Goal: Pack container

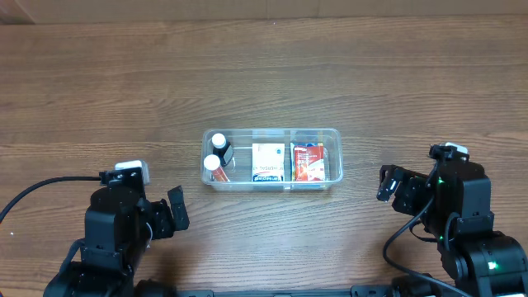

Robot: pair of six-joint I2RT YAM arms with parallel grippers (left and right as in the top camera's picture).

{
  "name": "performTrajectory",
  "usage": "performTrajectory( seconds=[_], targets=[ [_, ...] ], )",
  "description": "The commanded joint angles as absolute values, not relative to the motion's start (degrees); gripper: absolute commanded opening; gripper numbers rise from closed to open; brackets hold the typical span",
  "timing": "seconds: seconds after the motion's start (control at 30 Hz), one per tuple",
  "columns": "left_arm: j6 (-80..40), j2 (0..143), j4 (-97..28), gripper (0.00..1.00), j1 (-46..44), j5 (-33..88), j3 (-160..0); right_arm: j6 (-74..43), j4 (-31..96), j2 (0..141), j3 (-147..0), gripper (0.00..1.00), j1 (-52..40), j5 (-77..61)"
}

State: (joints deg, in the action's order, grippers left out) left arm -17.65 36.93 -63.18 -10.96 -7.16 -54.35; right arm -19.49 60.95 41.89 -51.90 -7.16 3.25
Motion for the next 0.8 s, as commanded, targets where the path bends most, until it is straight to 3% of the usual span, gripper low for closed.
performTrajectory(
  seconds=[0.0, 0.13, 0.27, 0.63, 0.77],
  targets=[
    [-18.24, 37.01, -63.2, 1.0, -11.27, -7.9, -53.63, -19.53, 60.62, 41.63, -51.86, 1.0, -7.4, 3.77],
    [-18.24, 37.01, -63.22, 1.0, -11.27, -7.92, -53.63, -19.38, 59.16, 40.62, -51.11, 1.0, -7.4, 4.19],
    [-18.24, 37.01, -63.2, 1.0, -11.27, -7.9, -53.63, -11.6, 50.28, 35.75, -45.56, 1.0, -7.44, 1.8],
    [-18.24, 37.01, -63.2, 1.0, -11.27, -7.9, -53.63, -8.12, 24.34, 4.05, -16.05, 1.0, -7.42, -0.14],
    [-18.24, 37.01, -63.22, 1.0, -11.27, -7.92, -53.63, -2.96, 15.16, 0.14, -9.85, 1.0, -7.27, -0.12]
  ],
)
